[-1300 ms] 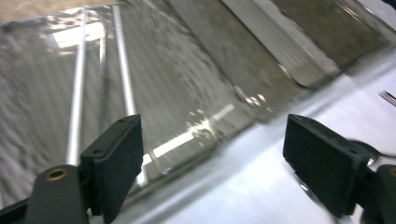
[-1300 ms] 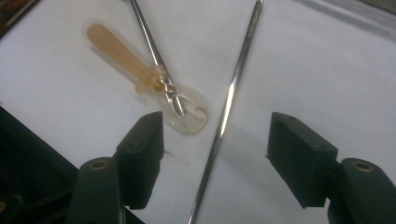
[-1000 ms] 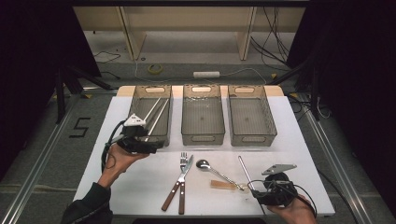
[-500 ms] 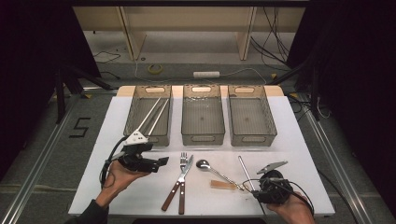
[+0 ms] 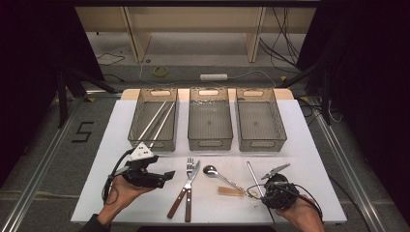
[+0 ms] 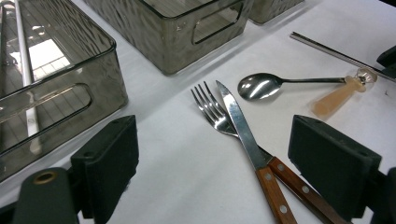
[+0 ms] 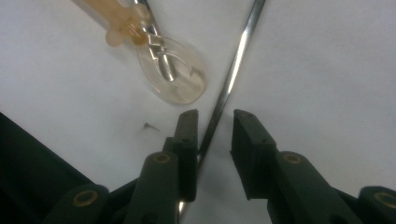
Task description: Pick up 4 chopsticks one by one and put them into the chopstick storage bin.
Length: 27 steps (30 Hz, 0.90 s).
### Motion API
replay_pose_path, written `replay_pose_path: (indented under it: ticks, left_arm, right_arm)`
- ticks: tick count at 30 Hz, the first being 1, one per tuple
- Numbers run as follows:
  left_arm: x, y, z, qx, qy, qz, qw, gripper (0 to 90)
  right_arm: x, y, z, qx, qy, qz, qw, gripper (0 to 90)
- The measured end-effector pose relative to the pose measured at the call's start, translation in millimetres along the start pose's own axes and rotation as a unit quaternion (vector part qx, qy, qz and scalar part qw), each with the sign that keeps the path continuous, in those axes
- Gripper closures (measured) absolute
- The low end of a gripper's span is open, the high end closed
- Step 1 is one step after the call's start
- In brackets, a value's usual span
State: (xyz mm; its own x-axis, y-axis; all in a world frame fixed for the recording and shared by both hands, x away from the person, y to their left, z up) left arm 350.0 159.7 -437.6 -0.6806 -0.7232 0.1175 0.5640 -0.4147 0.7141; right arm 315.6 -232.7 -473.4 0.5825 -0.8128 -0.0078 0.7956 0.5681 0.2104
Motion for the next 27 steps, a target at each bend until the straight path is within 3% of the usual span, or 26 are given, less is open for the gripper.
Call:
replay_pose_path:
  ticks: [15,20,27]
  left_arm:
    - [6.5,-4.2,-2.3,-0.01,0.0,-0.011,0.9999,15.5]
    - [8.5,-4.6,-2.5,-0.012,-0.001,-0.015,0.9998,15.6]
    - [10.7,-5.0,-3.4,-0.012,-0.002,-0.016,0.9998,15.6]
  right_arm:
    - [0.6,4.1,-5.1,-0.017,-0.001,0.005,0.9998,80.8]
    - [2.5,3.5,-5.5,-0.012,0.004,-0.013,0.9998,82.3]
    - [0.7,4.3,-5.4,-0.015,-0.003,-0.019,0.9997,83.6]
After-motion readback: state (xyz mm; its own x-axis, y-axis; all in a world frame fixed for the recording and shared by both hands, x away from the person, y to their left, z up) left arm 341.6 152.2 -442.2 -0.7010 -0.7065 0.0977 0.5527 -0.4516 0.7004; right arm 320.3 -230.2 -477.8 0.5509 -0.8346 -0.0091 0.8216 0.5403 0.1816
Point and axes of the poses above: each handheld gripper's, and its own axes: z roughly backward along the jaws, y roughly out of its top, x roughly to its right, the point moved 2 cm from there along -z, roughly forward along the jaws, and after that the axes turned 6 degrees about -x, right-handed, at the moved point
